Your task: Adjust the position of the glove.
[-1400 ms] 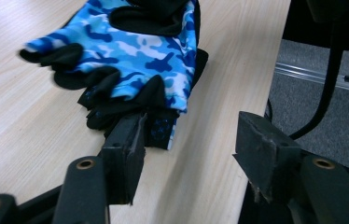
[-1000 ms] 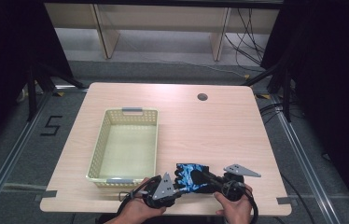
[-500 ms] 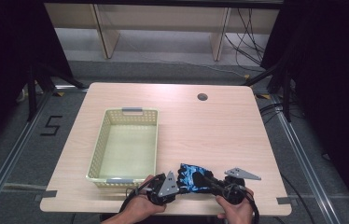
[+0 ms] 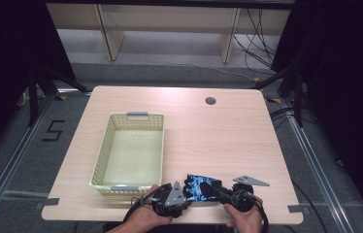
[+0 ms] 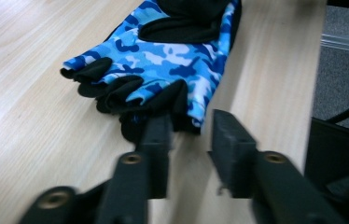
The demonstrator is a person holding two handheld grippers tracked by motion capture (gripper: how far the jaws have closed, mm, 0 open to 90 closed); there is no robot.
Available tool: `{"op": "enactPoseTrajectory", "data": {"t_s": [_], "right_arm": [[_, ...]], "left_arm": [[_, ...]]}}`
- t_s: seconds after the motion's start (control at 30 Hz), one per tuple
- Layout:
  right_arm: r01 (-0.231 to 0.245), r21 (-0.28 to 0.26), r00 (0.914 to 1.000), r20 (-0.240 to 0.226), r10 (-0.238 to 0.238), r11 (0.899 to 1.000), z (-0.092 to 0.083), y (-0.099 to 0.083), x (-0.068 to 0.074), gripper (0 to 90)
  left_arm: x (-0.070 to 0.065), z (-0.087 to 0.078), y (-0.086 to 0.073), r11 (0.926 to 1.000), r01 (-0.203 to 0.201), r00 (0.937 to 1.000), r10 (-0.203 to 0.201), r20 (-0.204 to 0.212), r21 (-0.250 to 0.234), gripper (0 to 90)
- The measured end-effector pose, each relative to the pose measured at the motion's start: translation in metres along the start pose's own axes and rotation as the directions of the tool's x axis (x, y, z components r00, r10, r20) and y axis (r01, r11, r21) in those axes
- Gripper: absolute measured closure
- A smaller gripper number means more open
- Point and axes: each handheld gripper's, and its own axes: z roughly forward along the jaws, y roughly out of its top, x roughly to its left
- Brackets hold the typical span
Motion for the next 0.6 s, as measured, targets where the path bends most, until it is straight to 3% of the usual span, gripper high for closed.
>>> {"op": "enactPoseTrajectory", "data": {"t_s": [0.13, 0.17, 0.2, 0.3, 0.33, 0.5, 0.53, 0.57, 0.6], "right_arm": [[0.001, 0.003, 0.9999, 0.011, -0.001, 1.000, -0.001, 0.000, 0.000, 72.7], [-0.040, 0.014, 0.9991, 0.011, 0.040, 0.999, -0.002, -0.001, 0.004, 72.0], [-0.004, 0.001, 0.9998, 0.018, 0.004, 1.000, -0.001, 0.000, 0.001, 71.0], [-0.005, -0.010, 0.9999, 0.016, 0.005, 1.000, -0.002, 0.000, 0.002, 65.5], [-0.006, -0.012, 0.9996, 0.028, 0.006, 1.000, -0.004, 0.001, 0.003, 64.8], [-0.015, -0.073, 0.9996, 0.022, 0.017, 0.997, -0.015, 0.006, -0.006, 61.9], [-0.062, -0.062, 0.9975, 0.030, 0.064, 0.996, -0.019, 0.007, -0.006, 62.5], [-0.069, -0.066, 0.9973, 0.020, 0.070, 0.995, -0.022, 0.008, -0.009, 63.6], [-0.025, -0.076, 0.9989, 0.038, 0.028, 0.997, -0.022, 0.008, -0.016, 64.1]], "left_arm": [[-0.003, -0.017, -0.003, 0.9998, 0.016, 0.9996, -0.016, -0.025, -0.011, 47.0], [-0.003, -0.018, -0.003, 0.9995, 0.017, 0.9998, -0.017, -0.013, -0.028, 46.4], [-0.003, -0.020, -0.002, 0.9996, 0.013, 0.9998, -0.013, -0.013, -0.026, 46.3], [-0.005, -0.018, 0.001, 0.9977, 0.038, 0.9993, -0.038, -0.005, -0.056, 46.8], [-0.003, -0.019, 0.004, 0.9992, 0.007, 1.0000, -0.007, 0.001, -0.040, 46.8], [-0.005, -0.016, 0.010, 0.9949, 0.069, 0.9976, -0.069, 0.006, -0.074, 46.6], [-0.002, -0.016, 0.012, 0.9982, 0.037, 0.9992, -0.036, 0.017, -0.048, 46.6], [-0.006, -0.012, 0.013, 0.9949, 0.067, 0.9978, -0.067, 0.008, -0.076, 46.6], [-0.005, -0.011, 0.015, 0.9971, 0.045, 0.9990, -0.045, 0.000, -0.061, 46.4]]}}
